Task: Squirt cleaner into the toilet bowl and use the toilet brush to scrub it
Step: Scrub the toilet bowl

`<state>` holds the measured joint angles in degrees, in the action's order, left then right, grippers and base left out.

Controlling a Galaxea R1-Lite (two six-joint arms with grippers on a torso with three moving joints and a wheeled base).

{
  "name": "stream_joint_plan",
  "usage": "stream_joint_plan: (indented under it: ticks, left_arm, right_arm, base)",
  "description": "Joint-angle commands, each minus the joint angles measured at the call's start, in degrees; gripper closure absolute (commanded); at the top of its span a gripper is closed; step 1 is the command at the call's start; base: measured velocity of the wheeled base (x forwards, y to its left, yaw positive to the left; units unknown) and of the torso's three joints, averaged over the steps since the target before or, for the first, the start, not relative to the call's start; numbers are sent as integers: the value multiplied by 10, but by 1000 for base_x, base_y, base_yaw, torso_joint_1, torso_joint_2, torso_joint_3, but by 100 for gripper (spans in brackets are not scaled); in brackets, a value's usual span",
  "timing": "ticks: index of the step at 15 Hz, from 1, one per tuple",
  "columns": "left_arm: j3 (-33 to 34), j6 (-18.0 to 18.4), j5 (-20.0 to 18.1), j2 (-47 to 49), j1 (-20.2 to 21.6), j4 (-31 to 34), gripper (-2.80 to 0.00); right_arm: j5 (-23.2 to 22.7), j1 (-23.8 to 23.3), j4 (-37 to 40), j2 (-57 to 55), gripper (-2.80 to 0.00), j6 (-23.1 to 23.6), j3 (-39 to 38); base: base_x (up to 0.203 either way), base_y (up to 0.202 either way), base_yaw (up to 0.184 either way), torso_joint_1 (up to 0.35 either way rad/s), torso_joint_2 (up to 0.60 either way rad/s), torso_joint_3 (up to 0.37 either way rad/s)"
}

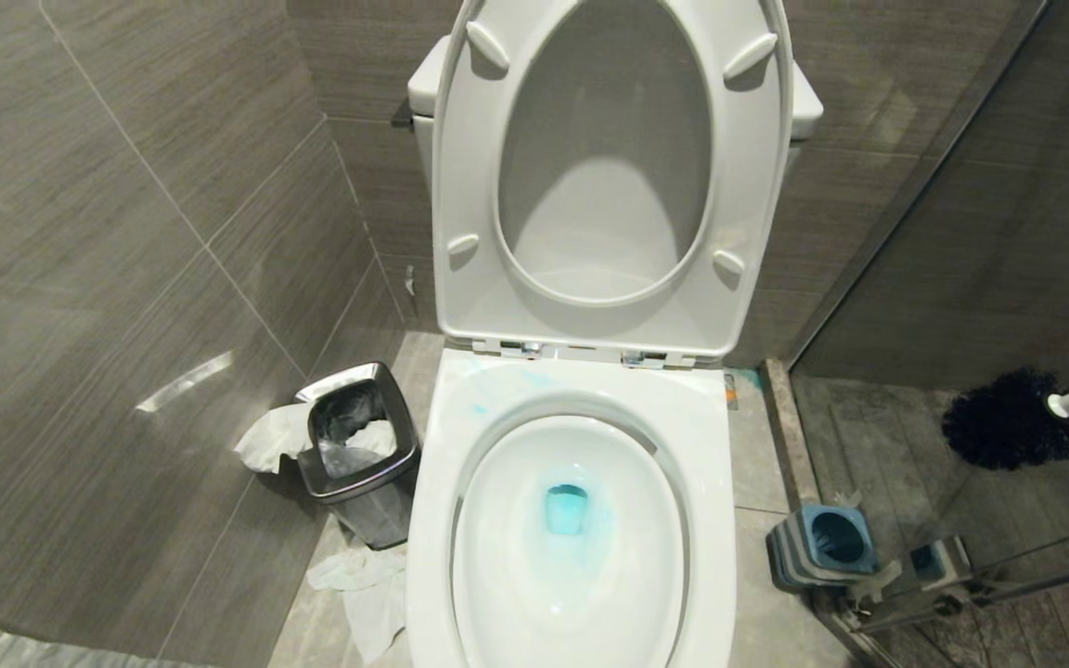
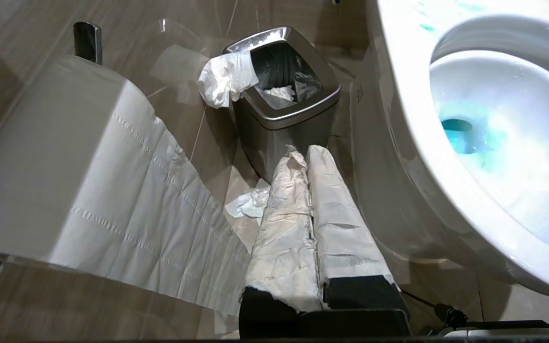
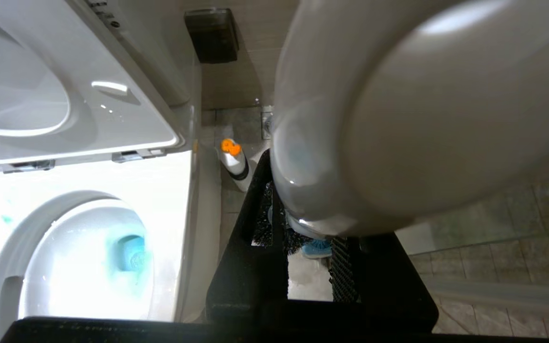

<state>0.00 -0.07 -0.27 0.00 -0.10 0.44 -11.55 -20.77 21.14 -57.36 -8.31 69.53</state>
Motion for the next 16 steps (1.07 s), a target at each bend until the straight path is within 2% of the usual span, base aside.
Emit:
stream_joint_plan:
  ticks: [1,3,8,10,12,16]
  left_arm:
    - [2,0,0,1,0,0,0]
    - [2,0,0,1,0,0,0]
    - [2,0,0,1,0,0,0]
    - [2,0,0,1,0,0,0]
    - [2,0,0,1,0,0,0]
    - [2,0,0,1,0,0,0]
  right_arm:
    - [32,46,0,-59,0,-1,17]
    - [97,123,-12,-91,0,-4,30]
    - [323,439,-58,-165,0,-9,54]
    - [400,533,-80,-236,0,-16,81]
    - [442,591,-93,-304,0,-20,127]
    - [466,653,-101,-399,0,-27,185]
  base:
    - [0,0,0,-1,4,64]
    - [0,0,0,3,1,22]
    - [0,0,0,0,0,0]
    - [0,0,0,0,0,0]
    - [0,0,0,0,0,0]
    - [0,0,0,0,0,0]
